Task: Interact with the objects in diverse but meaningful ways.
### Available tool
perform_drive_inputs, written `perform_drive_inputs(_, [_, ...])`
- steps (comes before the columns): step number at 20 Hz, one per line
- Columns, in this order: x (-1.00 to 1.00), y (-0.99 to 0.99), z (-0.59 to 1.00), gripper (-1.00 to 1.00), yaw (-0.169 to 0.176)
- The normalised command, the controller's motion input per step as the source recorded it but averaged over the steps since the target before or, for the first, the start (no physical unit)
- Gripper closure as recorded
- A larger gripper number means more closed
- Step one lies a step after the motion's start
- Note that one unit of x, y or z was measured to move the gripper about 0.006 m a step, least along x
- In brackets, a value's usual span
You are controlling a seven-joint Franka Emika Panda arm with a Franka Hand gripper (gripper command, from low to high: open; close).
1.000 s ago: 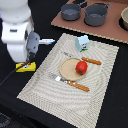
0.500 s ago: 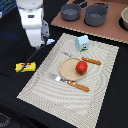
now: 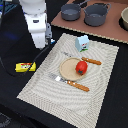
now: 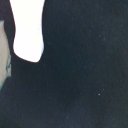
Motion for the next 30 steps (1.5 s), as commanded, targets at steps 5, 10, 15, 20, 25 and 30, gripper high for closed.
perform_drive_inputs(5, [-0.24,0.67,-0.04,-1.00,-0.015])
perform_drive_inputs(10, [-0.25,0.58,-0.17,-1.00,-0.041])
perform_drive_inputs(15, [-0.17,0.18,-0.36,-1.00,-0.034])
perform_drive_inputs(20, [-0.29,0.00,-0.46,-1.00,-0.043])
perform_drive_inputs(25, [-0.30,0.00,-0.42,-1.00,-0.043])
perform_drive_inputs(30, [-0.27,0.01,-0.38,1.00,-0.027])
